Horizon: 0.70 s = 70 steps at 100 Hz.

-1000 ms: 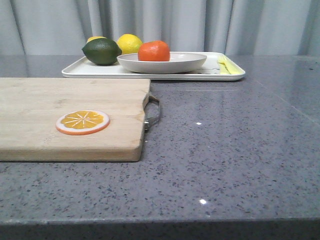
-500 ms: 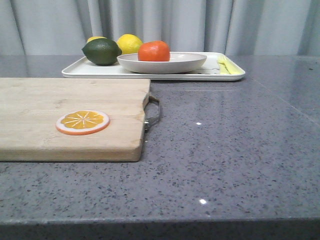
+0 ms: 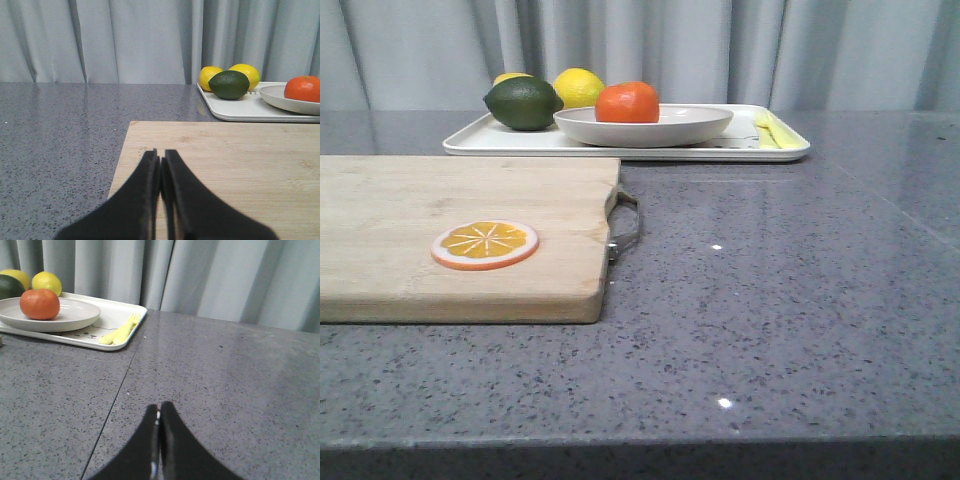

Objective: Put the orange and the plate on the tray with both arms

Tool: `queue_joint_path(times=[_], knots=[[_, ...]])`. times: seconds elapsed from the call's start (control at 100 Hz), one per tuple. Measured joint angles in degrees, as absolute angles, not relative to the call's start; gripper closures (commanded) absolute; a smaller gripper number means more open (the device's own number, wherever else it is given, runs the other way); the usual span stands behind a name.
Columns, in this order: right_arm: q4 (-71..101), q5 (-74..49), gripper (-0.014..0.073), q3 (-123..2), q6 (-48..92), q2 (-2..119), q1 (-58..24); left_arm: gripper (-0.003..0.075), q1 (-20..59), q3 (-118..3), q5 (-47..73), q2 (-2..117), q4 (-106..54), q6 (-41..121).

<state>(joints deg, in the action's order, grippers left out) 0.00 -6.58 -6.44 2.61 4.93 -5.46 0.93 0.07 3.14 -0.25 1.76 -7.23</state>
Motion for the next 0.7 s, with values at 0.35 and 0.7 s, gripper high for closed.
queue_joint_path(times=[0.35,0.7], knots=[[-4.55,-4.75,0.0662,1.58,-3.77,-0.53,-5.46,0.074,0.93,0.07,3.06,-0.25,1.76,-7.23],[-4.67,-4.7,0.0662,1.66,-4.21,-0.53,-5.46,0.0741,0.93,0.07,3.06,-0.25,1.76,-7.23]])
